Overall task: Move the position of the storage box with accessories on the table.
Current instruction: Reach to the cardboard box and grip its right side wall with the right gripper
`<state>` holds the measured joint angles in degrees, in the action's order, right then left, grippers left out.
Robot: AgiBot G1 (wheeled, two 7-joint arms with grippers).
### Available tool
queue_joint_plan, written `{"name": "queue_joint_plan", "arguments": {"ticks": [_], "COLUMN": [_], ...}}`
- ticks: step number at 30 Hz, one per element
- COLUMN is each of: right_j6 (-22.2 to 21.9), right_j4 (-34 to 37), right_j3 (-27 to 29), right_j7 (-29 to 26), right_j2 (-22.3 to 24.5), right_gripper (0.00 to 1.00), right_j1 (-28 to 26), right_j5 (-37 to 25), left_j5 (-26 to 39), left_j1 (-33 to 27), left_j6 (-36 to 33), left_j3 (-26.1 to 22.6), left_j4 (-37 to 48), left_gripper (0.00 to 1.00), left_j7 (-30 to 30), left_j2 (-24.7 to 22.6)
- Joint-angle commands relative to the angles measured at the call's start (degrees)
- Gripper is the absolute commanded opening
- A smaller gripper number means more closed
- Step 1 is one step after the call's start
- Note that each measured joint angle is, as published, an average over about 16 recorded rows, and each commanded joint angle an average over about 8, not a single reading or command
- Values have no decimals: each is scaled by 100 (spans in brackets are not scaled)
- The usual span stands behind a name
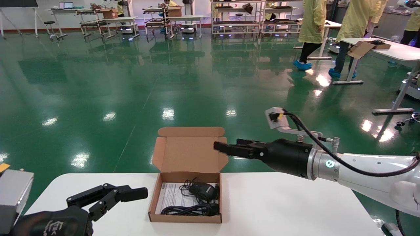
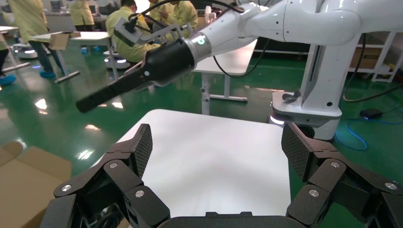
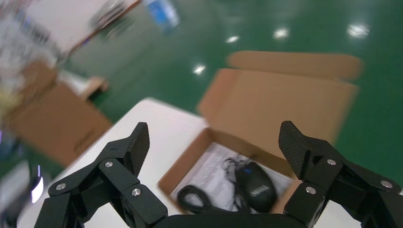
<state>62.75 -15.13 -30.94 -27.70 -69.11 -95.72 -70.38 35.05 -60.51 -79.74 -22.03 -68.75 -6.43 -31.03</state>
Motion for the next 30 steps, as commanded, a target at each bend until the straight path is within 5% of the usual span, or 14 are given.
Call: {"name": "queue_joint_plan", "arguments": {"ticks": [1,16,30], "right_j6": [-201,-776,-1623], "right_j4": [222,816,-377], "right_j3": [55,-854,-1948], "right_j7": [-324,-1796,-3016], "right_j2": [7,-821,-949], "right_gripper": [100,100,100], "right_j1": [9,-733,-75], "right_j5": [69,-1175,-1663], "left_j5": [0,0,0], "left_j1": [0,0,0], "left_j6": [0,0,0], "left_j3": [0,0,0], "left_j4": [0,0,0], "left_gripper": [100,100,100], "left_j7": [0,0,0], "left_j2": [0,0,0]}}
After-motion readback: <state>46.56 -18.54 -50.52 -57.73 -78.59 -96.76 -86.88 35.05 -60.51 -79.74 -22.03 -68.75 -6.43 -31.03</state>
